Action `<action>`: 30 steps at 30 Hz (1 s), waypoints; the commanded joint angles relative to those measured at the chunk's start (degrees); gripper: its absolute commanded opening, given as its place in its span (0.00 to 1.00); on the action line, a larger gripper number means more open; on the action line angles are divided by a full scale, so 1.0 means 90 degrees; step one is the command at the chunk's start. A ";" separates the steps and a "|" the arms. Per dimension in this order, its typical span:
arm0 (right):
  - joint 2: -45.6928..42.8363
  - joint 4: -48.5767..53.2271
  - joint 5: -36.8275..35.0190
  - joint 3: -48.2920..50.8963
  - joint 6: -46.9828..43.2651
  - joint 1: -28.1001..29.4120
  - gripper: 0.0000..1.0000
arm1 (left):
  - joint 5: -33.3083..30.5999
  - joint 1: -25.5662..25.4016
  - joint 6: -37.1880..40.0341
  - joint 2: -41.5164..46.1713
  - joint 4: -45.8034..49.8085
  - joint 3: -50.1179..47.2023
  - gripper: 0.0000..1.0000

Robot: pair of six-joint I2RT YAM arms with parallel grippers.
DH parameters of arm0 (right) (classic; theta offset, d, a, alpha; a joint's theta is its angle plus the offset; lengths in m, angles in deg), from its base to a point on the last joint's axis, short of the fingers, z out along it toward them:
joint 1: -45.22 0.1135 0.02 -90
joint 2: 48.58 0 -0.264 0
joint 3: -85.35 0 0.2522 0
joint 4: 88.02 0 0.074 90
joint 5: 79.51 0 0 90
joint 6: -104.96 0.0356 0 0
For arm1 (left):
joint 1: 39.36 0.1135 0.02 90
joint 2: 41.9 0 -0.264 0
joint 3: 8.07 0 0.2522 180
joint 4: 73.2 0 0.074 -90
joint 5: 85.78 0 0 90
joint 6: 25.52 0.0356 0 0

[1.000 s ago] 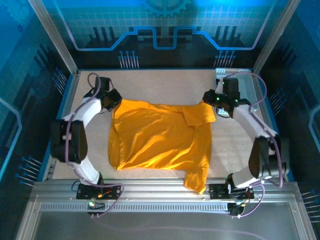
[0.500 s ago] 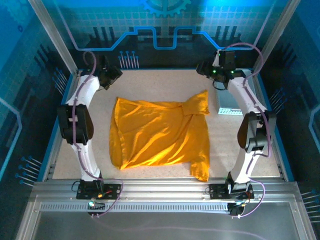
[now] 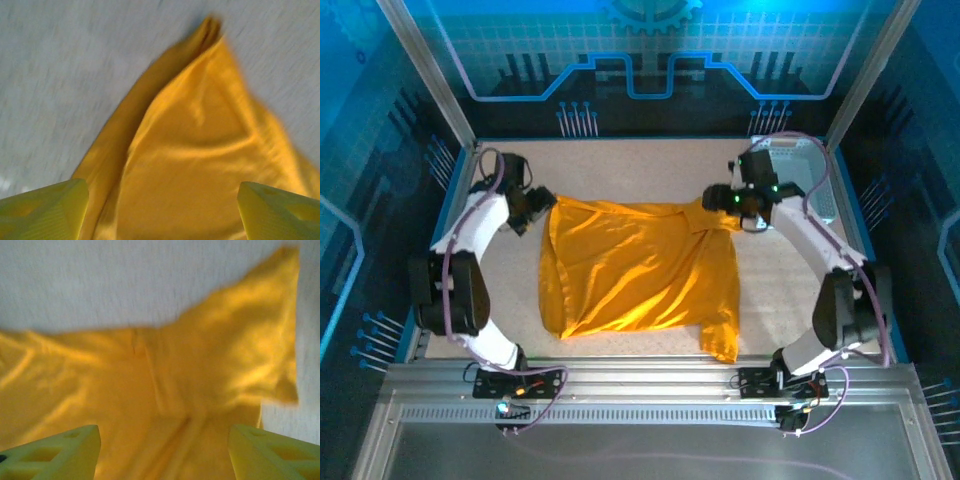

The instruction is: Fold the inside-out t-shirt

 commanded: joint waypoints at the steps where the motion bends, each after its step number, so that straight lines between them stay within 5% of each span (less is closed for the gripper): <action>1: -0.1109 0.0424 -0.0296 0.0728 -0.0056 0.0188 0.68 | -0.0554 -0.0734 -0.0106 0.1215 0.0396 -0.0640 0.78; 9: -0.3118 0.1149 -0.0267 0.2685 0.0493 0.0586 0.66 | -0.1150 -0.2809 -0.1265 0.3521 0.1547 -0.2783 0.71; 19: -0.3465 0.1447 -0.0576 0.3722 0.1458 0.1605 0.64 | -0.1652 -0.5579 -0.2927 0.3316 0.3146 -0.3148 0.58; 30: -0.3198 0.0969 -0.0701 0.4341 0.1957 0.1821 0.66 | -0.1923 -0.5964 -0.2945 0.2038 0.2130 -0.3440 0.54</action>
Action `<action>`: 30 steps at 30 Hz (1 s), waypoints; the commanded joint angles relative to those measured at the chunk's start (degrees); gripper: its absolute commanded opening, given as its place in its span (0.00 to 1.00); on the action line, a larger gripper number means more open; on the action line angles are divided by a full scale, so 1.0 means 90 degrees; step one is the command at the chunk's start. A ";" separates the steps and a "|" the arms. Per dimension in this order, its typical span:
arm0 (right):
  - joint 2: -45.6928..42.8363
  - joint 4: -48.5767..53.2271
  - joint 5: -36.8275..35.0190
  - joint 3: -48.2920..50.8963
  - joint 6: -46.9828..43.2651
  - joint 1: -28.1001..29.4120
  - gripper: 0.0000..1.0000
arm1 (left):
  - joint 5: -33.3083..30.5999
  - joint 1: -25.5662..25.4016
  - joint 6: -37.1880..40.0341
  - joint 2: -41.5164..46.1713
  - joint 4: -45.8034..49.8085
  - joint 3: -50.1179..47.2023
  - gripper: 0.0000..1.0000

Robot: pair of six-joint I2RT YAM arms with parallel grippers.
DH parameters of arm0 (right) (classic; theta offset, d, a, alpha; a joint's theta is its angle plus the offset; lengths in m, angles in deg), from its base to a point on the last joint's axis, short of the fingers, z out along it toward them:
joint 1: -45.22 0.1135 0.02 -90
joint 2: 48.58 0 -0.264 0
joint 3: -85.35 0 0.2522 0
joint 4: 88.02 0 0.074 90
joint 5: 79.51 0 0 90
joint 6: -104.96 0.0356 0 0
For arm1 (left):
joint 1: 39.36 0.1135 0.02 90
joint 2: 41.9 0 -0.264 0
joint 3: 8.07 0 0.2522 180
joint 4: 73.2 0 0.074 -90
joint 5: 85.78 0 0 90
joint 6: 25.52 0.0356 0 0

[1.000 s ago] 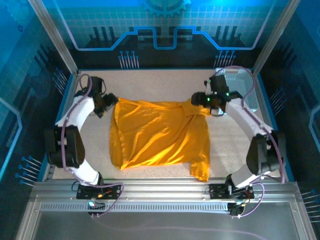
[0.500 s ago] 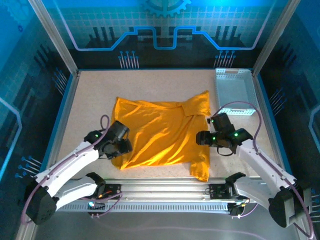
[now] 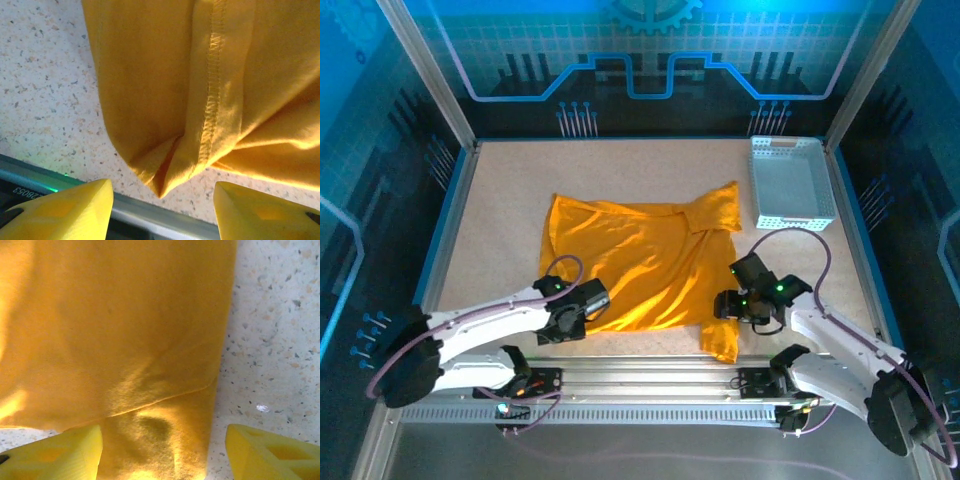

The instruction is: Fold the inside-out t-shirt

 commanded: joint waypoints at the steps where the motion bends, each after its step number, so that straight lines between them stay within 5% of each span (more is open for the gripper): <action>1: 0.0262 -0.0316 0.0041 0.0105 0.0250 0.0096 0.65 | -0.0185 -0.0046 -0.0122 -0.0392 -0.0442 -0.0106 0.52; 12: 0.0640 -0.0591 -0.0389 -0.0019 0.0160 0.0090 0.21 | -0.0538 0.0448 0.0096 -0.0480 -0.0821 -0.0463 0.20; 17: 0.0631 -0.0672 -0.0538 -0.0003 0.0072 -0.0514 0.06 | -0.0705 0.0627 0.0172 -0.0045 -0.0893 -0.0543 0.14; 24: 0.0216 -0.0642 -0.0353 -0.0058 -0.0293 -0.1714 0.00 | -0.0928 0.0669 0.0191 0.0608 -0.0666 -0.0519 0.10; 30: 0.0036 -0.0798 0.0406 -0.0142 -0.0553 -0.2308 0.00 | -0.1304 0.0773 0.0092 0.1459 -0.0266 -0.0542 0.19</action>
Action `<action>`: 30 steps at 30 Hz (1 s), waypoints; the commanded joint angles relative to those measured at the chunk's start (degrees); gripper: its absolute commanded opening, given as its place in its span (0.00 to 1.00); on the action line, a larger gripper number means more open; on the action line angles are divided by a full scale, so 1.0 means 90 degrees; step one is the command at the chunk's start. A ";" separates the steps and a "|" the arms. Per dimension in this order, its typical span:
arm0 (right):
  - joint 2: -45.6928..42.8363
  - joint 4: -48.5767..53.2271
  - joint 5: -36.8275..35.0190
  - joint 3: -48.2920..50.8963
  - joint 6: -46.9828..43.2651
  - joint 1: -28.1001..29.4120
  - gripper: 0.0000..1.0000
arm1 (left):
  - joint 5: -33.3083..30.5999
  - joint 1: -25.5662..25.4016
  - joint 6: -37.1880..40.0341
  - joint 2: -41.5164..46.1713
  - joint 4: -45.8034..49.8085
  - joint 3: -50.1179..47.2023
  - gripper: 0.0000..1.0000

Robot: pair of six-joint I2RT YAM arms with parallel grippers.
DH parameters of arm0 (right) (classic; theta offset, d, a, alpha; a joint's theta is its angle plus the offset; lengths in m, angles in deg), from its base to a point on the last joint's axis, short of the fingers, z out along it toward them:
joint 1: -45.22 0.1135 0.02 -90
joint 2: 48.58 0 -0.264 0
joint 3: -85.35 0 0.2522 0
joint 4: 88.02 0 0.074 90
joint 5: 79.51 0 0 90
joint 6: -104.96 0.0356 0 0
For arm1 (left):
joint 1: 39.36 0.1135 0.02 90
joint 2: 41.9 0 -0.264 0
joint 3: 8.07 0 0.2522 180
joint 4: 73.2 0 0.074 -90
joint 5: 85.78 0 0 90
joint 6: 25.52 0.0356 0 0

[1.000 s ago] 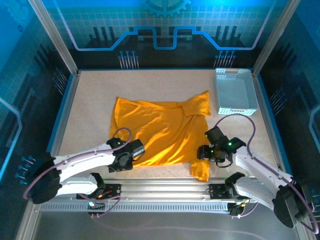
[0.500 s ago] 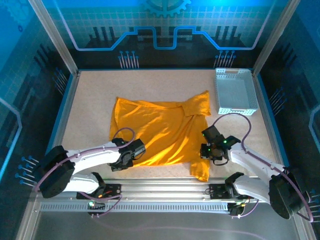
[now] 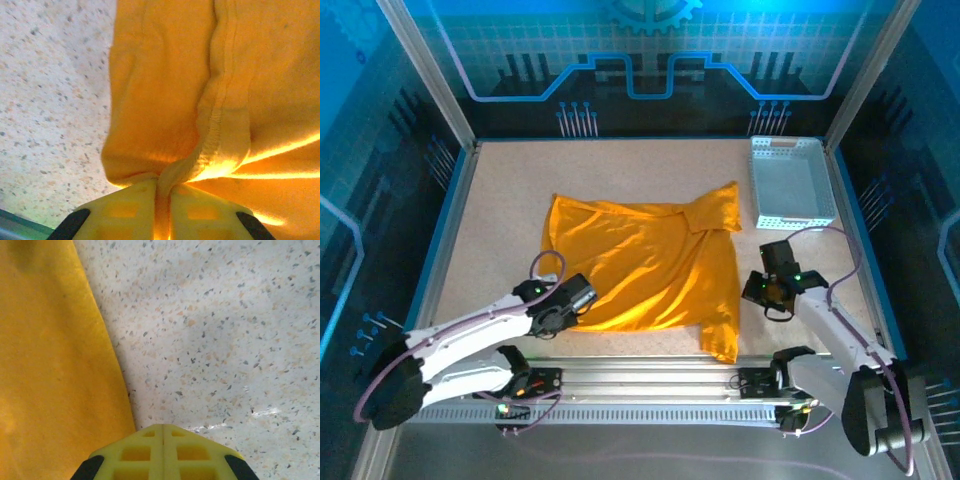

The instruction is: Fold the inside-out t-shirt

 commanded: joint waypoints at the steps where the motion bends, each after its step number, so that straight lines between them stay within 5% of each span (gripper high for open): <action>1: -0.0012 -0.0075 0.0633 -0.0189 -0.0197 0.0029 0.06 | -0.0201 0.0199 0.0017 0.0276 0.0233 -0.0106 0.19; 5: 0.0185 -0.0068 0.0453 -0.0157 0.0184 0.0997 0.41 | -0.0152 0.0264 0.0009 -0.0004 0.0193 -0.0071 0.16; 12: 0.0734 -0.0175 0.0201 0.0071 0.0709 0.1489 0.49 | -0.0092 0.0383 0.0169 -0.0079 -0.0058 -0.0074 0.11; 17: 0.1084 -0.0387 0.0206 0.0082 0.0787 0.1619 0.42 | 0.0020 0.0423 0.0243 -0.0184 -0.0164 -0.0096 0.09; 23: 0.0981 -0.0161 -0.0115 -0.0120 0.0576 0.1387 0.05 | 0.0287 0.0426 0.0483 -0.0247 -0.0367 -0.0038 0.16; 30: 0.0609 -0.0001 0.0047 -0.0463 -0.0218 -0.0050 0.00 | 0.0300 -0.0379 0.0520 -0.0388 -0.0107 0.0575 0.28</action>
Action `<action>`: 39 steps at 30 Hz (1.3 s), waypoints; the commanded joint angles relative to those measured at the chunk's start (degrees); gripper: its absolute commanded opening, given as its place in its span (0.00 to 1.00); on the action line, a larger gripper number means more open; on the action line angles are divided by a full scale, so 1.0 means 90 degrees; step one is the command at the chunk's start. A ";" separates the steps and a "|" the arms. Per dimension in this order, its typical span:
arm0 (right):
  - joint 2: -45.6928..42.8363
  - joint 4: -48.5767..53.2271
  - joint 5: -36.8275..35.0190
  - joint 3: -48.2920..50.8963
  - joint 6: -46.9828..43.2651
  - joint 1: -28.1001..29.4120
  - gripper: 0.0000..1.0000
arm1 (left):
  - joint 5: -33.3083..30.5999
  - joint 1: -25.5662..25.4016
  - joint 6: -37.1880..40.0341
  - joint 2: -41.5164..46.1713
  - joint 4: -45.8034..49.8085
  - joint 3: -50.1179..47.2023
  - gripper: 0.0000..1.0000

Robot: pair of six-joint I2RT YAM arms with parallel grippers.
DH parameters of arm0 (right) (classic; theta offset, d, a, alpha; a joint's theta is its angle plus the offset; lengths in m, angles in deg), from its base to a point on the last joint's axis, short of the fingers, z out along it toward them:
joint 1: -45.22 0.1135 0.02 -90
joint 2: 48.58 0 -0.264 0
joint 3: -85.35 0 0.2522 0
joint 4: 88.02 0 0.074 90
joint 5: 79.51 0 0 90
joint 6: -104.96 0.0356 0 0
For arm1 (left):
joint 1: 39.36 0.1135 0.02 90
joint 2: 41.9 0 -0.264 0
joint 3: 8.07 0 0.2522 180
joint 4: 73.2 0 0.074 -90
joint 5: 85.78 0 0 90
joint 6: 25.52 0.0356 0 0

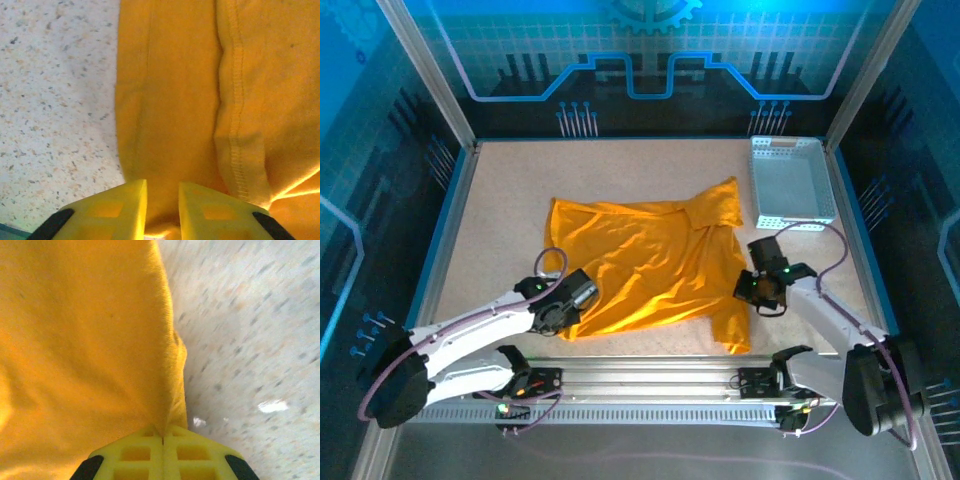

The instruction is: Fold the inside-out t-shirt

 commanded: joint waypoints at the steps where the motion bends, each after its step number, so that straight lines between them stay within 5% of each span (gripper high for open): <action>1: -0.0070 0.0117 0.0011 -0.0238 -0.0466 -0.0499 0.00 | -0.0020 -0.0541 -0.0022 -0.0140 0.0260 0.0525 0.29; 9: -0.0196 0.0041 0.0174 -0.0267 -0.0444 -0.0511 0.00 | -0.0204 -0.2060 -0.0663 -0.1620 0.0755 0.1444 0.37; 13: -0.0342 0.0045 0.0074 -0.0185 -0.0472 -0.0509 0.00 | -0.0361 -0.2035 -0.1054 -0.2245 0.1105 0.1412 0.46; 26: -0.0474 0.0092 0.0093 -0.0135 -0.0560 -0.0676 0.00 | -0.0057 -0.1761 -0.0755 -0.2833 0.0347 0.0941 0.46; 34: -0.0598 0.0112 0.0210 -0.0151 -0.0799 -0.1487 0.00 | -0.0581 -0.1452 -0.1226 -0.2166 0.0981 0.0564 0.26; 39: -0.0599 0.0160 0.0246 -0.0245 -0.0937 -0.1858 0.00 | -0.0723 -0.1401 -0.1454 -0.1635 0.1132 0.0418 0.24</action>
